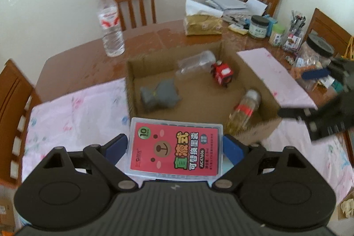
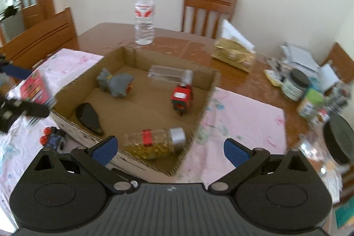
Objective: Organize rigid objects
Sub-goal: 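Carry the capsule bottle into the box and open the right tool while the left tool lifts the card, then lower the pink card into the box and open the left tool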
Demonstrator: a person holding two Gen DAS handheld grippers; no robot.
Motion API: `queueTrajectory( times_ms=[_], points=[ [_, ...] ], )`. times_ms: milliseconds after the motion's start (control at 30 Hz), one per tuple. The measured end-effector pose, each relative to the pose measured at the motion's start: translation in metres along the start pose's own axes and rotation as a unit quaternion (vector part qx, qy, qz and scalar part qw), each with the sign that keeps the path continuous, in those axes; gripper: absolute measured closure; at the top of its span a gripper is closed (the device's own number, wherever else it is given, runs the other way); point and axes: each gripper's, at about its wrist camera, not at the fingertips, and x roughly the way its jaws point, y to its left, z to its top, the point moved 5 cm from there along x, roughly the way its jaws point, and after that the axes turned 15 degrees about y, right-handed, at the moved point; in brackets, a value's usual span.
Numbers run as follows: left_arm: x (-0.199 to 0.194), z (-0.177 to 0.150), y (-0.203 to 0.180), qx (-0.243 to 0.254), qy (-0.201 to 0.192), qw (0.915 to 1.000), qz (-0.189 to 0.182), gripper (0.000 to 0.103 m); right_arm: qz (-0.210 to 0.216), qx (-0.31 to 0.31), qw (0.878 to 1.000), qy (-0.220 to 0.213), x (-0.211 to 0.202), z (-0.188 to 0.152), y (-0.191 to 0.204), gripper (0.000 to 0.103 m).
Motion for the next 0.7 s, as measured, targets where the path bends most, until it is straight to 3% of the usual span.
queueTrajectory(
  times_ms=[200,433,700],
  points=[
    [0.032,0.039,-0.018,0.011,0.006,0.9996,-0.025,0.012,-0.011,0.034,0.999,0.003,-0.009,-0.021,-0.011,0.0],
    [0.072,0.072,-0.036,0.028,0.011,0.9992,-0.024,0.012,-0.037,0.06,0.997,0.012,-0.015,-0.039,-0.023,0.0],
    [0.073,0.083,-0.037,0.024,-0.004,0.9994,-0.024,0.007,-0.044,0.074,0.996,0.025,-0.013,-0.048,-0.028,0.0]
  ],
)
